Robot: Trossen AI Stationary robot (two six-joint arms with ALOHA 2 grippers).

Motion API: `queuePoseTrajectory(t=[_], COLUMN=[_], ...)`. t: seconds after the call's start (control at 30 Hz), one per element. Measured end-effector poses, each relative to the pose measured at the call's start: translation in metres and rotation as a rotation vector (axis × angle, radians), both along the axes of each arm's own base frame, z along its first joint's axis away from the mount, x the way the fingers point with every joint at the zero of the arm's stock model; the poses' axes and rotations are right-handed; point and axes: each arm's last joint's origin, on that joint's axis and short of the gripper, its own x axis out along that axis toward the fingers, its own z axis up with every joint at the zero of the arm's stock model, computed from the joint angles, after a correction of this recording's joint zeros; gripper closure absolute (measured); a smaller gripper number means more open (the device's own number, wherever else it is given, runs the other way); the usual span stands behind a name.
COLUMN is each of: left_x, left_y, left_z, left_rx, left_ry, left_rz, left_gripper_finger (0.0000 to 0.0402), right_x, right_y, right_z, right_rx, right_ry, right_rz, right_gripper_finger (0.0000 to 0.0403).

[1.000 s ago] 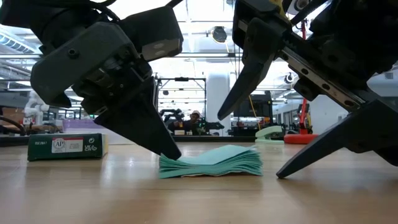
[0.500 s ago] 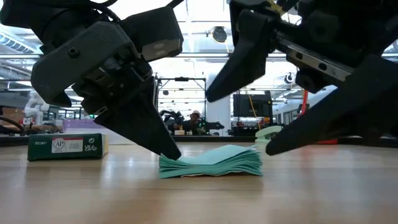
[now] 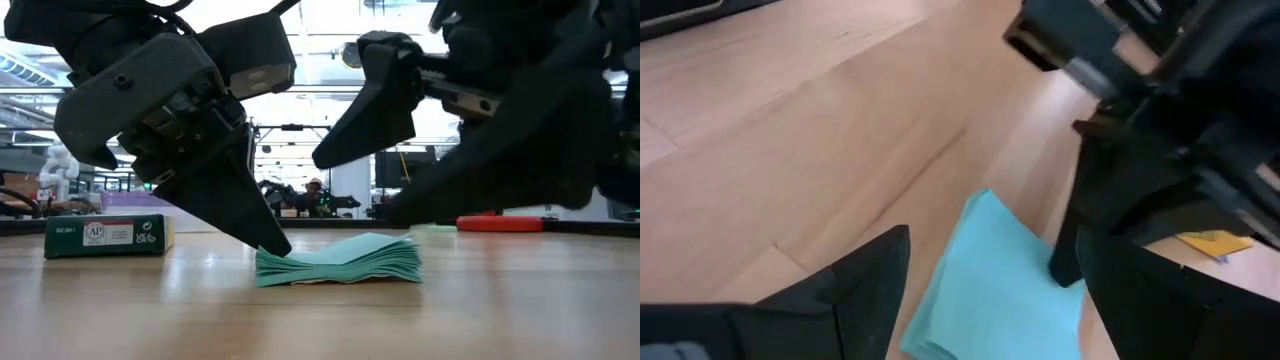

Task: Pack school essentials
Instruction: Put the light blue sticky note into the purple supply box

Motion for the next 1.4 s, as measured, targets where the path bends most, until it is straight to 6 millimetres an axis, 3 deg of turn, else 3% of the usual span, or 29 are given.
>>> queuePoseTrajectory(t=[0.17, 0.6, 1.03, 1.4], left_x=[0.001, 0.002, 0.002, 0.002], left_y=[0.003, 0.005, 0.005, 0.005], left_z=[0.000, 0.000, 0.000, 0.000], left_rx=[-0.007, 0.001, 0.001, 0.001], left_ry=[0.002, -0.004, -0.001, 0.000], left_rz=[0.012, 0.033, 0.036, 0.036], left_gripper_finger=[0.0397, 0.0396, 0.0394, 0.0392], right_x=[0.001, -0.001, -0.012, -0.017], right_y=[0.000, -0.005, 0.002, 0.003], right_z=[-0.016, -0.019, -0.021, -0.026], right_rx=[-0.072, -0.250, -0.417, -0.431], right_ry=[0.025, 0.051, 0.067, 0.122], right_rz=[0.008, -0.063, -0.048, -0.038], right_gripper_finger=[0.0122, 0.0122, 0.0122, 0.0122])
